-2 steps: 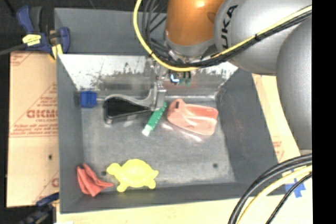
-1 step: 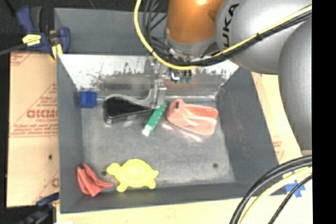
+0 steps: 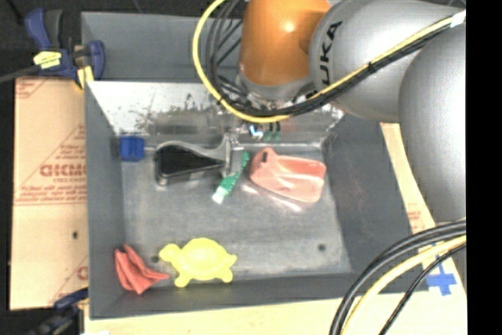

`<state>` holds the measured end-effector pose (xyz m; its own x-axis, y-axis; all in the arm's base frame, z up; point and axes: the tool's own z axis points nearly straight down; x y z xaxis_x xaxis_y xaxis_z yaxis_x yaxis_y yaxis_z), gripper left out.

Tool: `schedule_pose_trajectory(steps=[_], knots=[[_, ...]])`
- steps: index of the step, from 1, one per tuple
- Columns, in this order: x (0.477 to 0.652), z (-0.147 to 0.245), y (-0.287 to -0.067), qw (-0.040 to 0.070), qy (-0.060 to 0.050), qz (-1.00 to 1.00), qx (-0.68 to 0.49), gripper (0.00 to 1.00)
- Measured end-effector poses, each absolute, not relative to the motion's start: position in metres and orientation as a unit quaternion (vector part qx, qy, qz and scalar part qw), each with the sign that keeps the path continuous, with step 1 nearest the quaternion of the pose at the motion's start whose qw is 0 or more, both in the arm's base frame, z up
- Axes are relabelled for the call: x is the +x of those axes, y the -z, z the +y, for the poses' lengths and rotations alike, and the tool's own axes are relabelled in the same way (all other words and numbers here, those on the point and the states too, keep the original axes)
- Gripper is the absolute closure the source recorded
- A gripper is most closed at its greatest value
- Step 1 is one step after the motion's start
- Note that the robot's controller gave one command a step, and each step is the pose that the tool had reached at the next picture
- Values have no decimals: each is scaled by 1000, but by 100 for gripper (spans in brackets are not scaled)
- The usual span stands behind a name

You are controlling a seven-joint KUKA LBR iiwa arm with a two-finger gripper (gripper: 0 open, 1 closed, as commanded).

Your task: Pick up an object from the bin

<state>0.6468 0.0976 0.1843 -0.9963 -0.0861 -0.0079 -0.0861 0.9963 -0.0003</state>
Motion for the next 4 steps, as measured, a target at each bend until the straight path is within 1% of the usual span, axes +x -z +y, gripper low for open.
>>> schedule_pose_trajectory(steps=[1, 2, 4], knots=[[647, 117, -118, 6, -1, 999, -50, 0], [650, 126, -71, 8, 0, 998, -65, 100], [650, 126, -71, 7, 0, 998, -63, 100]])
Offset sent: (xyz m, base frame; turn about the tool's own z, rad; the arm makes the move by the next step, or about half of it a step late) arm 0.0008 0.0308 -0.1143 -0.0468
